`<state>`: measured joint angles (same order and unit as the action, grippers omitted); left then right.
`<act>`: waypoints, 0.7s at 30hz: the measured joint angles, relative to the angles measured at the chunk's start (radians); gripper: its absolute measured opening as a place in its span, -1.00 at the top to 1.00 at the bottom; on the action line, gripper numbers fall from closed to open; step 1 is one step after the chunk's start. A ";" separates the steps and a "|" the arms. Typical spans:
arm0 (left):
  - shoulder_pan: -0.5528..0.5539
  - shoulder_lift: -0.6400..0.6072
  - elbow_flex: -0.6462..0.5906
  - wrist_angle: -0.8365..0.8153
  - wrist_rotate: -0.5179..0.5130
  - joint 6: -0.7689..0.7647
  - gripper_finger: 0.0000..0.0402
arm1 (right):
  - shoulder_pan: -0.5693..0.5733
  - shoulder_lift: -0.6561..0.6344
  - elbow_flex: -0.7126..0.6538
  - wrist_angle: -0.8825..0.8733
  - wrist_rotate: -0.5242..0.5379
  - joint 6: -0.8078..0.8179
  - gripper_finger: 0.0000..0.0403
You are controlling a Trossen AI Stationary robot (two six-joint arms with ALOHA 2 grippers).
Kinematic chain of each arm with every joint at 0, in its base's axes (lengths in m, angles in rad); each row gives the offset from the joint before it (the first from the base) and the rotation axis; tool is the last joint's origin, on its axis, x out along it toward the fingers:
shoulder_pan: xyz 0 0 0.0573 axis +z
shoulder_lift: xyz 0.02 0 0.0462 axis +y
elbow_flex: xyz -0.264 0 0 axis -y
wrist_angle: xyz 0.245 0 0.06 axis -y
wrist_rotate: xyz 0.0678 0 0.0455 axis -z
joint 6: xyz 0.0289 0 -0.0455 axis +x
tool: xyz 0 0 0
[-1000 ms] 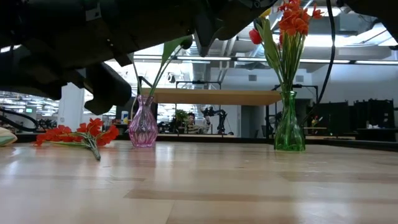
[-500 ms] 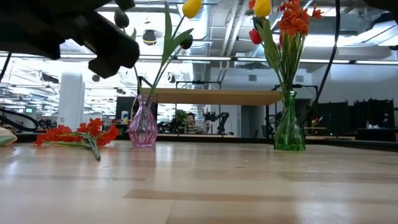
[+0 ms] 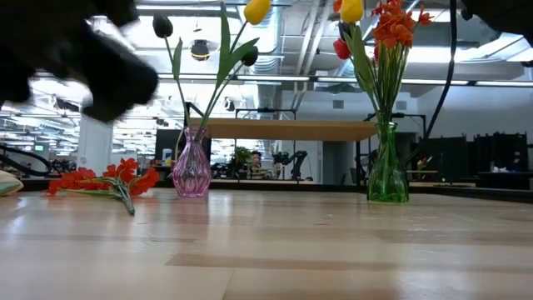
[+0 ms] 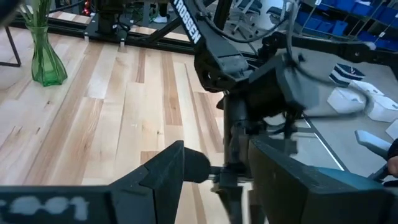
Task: Pick and place flowers into a vace then onto a shelf
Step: Put the light orange tulip into the purple vase
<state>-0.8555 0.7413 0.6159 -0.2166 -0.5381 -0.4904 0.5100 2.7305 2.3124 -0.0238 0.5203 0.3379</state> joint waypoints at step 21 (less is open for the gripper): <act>-0.001 0.078 0.001 0.008 0.000 -0.028 0.16 | -0.038 0.057 0.023 -0.030 -0.106 0.004 0.69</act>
<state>-0.8566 0.8192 0.6167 -0.2089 -0.5378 -0.5186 0.4720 2.7873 2.3352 -0.0534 0.4148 0.3423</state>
